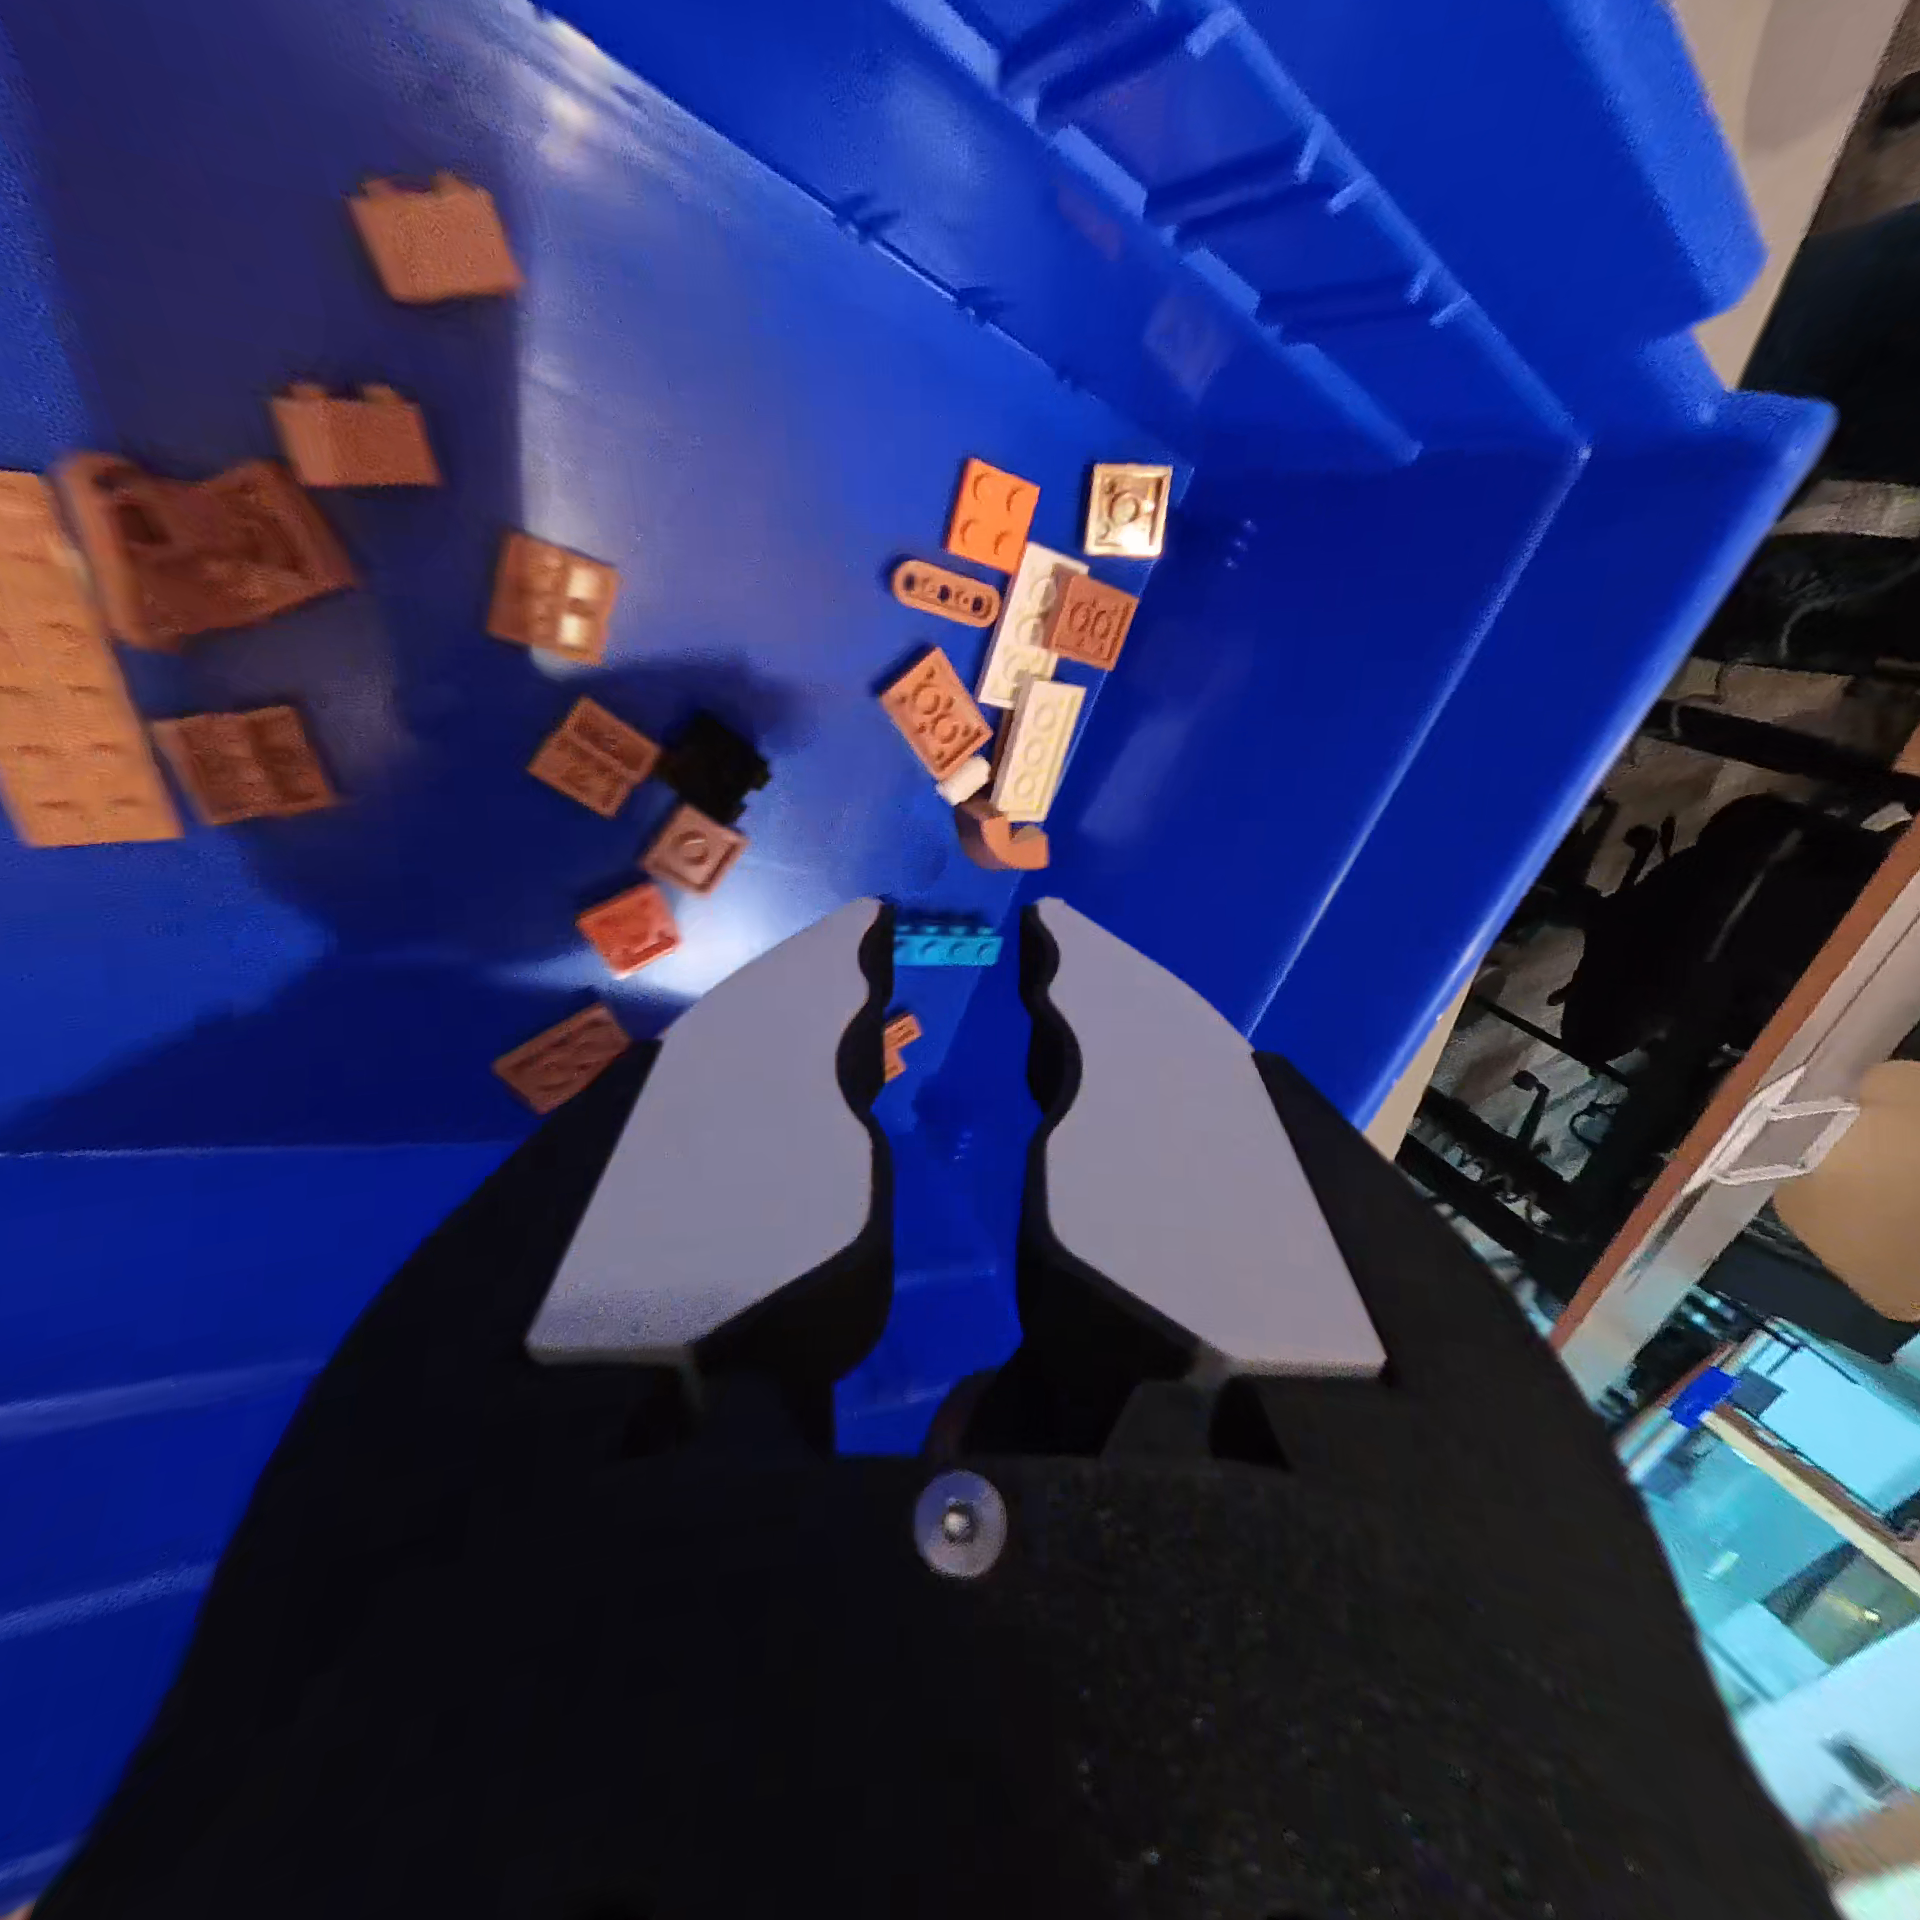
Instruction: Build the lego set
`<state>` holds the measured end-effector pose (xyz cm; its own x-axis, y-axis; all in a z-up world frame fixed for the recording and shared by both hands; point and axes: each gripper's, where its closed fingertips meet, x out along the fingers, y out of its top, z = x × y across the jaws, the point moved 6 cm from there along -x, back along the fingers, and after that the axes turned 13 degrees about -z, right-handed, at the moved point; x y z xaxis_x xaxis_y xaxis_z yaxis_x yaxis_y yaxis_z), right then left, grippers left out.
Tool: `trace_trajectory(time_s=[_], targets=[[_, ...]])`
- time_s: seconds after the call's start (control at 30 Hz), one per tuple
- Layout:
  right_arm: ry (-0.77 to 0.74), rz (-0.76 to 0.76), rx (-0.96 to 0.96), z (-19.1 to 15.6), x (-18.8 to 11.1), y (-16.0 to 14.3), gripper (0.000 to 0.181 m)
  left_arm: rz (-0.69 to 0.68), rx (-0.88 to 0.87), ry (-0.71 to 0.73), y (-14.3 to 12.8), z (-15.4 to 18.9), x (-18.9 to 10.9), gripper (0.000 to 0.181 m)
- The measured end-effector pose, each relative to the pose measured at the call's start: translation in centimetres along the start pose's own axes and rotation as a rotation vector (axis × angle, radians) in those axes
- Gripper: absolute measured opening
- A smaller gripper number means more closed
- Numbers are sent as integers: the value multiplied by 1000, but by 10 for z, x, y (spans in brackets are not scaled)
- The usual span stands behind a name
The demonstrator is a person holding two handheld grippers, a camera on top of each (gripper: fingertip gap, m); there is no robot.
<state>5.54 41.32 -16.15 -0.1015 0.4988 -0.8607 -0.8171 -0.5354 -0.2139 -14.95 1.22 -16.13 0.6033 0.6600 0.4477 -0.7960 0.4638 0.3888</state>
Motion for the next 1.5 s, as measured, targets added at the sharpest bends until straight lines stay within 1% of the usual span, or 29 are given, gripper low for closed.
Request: trace_trajectory(time_s=[0.17, 0.3, 0.47, 0.53, 0.67, 0.8, 0.87, 0.97, 1.07, 1.17, 1.27, 1.37, 1.43, 1.5], targets=[[20, -64, -69, 14, 29, 8, 22, 9, -9, -3, 1, 0, -1, 60], [53, -91, -112, 14, 38, 14, 17, 15, -17, -7, 1, 0, -2, 60], [28, -227, -178, 13, 50, 12, 16, 14, -16, -7, 1, 0, -2, 60], [11, -252, -191, 12, 53, 12, 15, 13, -13, -6, 1, 0, -2, 60], [-6, -256, -177, 13, 55, 12, 12, 9, -12, -7, 0, 0, -1, 60], [7, -256, -110, 12, 51, 8, 7, 26, -29, -16, 1, 0, -2, 60], [24, -219, -44, 11, 41, 7, 7, 52, -59, -31, 2, -2, -4, 60], [65, -97, 69, 4, 16, 11, 7, 91, -100, -61, 4, -2, -7, 60], [121, 84, 169, -12, -21, 23, 7, 98, -124, -89, 3, -1, -5, 60], [204, 302, 229, -39, -66, 44, 6, 90, -137, -107, 0, -1, -3, 60], [257, 488, 199, -73, -109, 69, 6, 79, -140, -111, -2, -1, -1, 60], [322, 612, 138, -110, -142, 94, 6, 75, -137, -106, -3, -2, 0, 61], [377, 649, 86, -135, -155, 111, 6, 71, -135, -100, -3, -2, 1, 60], [434, 640, 30, -159, -157, 125, 6, 59, -126, -92, -4, -2, 2, 60]])
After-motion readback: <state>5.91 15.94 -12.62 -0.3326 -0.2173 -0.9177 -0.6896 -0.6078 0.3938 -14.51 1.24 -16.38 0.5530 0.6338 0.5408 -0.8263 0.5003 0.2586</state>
